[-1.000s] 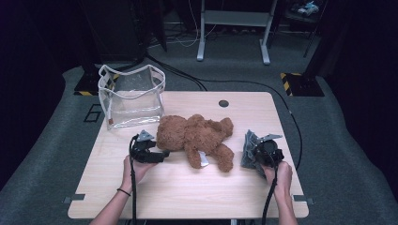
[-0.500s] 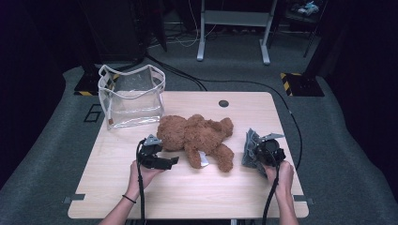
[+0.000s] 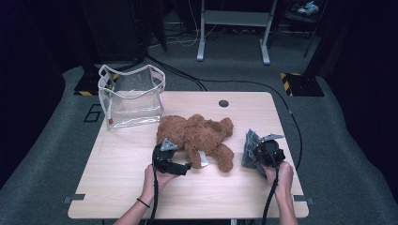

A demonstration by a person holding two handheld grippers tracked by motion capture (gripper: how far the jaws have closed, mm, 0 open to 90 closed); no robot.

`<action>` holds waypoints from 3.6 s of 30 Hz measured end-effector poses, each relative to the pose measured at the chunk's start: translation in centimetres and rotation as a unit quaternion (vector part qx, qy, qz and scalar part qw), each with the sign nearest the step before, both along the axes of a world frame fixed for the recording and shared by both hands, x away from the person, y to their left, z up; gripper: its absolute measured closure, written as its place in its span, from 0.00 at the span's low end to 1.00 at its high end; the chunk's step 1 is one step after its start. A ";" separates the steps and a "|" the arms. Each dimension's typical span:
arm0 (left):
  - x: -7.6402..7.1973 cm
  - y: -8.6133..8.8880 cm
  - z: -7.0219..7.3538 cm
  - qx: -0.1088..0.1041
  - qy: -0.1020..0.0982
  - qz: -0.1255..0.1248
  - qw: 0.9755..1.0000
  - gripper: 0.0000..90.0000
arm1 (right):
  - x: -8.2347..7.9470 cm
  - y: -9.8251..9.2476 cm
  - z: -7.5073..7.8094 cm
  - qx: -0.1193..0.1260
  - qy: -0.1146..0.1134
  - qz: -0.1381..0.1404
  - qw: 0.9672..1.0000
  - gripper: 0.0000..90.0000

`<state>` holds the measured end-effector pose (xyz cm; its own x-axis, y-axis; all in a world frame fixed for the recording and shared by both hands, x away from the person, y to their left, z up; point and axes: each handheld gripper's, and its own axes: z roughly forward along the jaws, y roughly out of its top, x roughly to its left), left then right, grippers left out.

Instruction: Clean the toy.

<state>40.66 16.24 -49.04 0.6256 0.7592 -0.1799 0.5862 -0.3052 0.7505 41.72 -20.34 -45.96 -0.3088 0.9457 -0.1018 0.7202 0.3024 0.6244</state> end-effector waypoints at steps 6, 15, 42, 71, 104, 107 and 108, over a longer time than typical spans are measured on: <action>0.2 -1.5 -0.6 -0.002 0.003 0.001 1.000 0.00 | 0.0 0.1 -0.1 0.000 -0.001 0.000 1.000 0.82; 1.0 -3.4 -1.5 0.004 0.007 0.016 1.000 0.00 | 0.0 0.1 -0.3 0.003 0.003 -0.003 1.000 0.82; 1.7 -5.8 -3.0 0.013 -0.032 0.083 0.996 0.63 | 0.0 -0.1 -0.3 0.007 0.002 -0.006 1.000 0.82; 2.7 -3.9 3.6 -0.005 -0.143 -0.023 0.989 0.84 | -0.1 -0.7 0.4 0.009 -0.007 -0.018 1.000 0.82; 0.0 -2.0 10.6 -0.190 -0.116 -0.072 0.972 0.85 | 0.4 -0.5 2.0 0.001 -0.018 -0.017 1.000 0.81; 1.2 -2.1 8.7 -0.192 -0.081 -0.067 0.976 0.84 | 0.5 -0.3 1.9 0.001 -0.015 -0.013 1.000 0.81; 1.6 -2.0 8.1 -0.190 -0.072 -0.061 0.977 0.84 | 0.5 -0.2 1.8 -0.002 -0.014 -0.014 1.000 0.81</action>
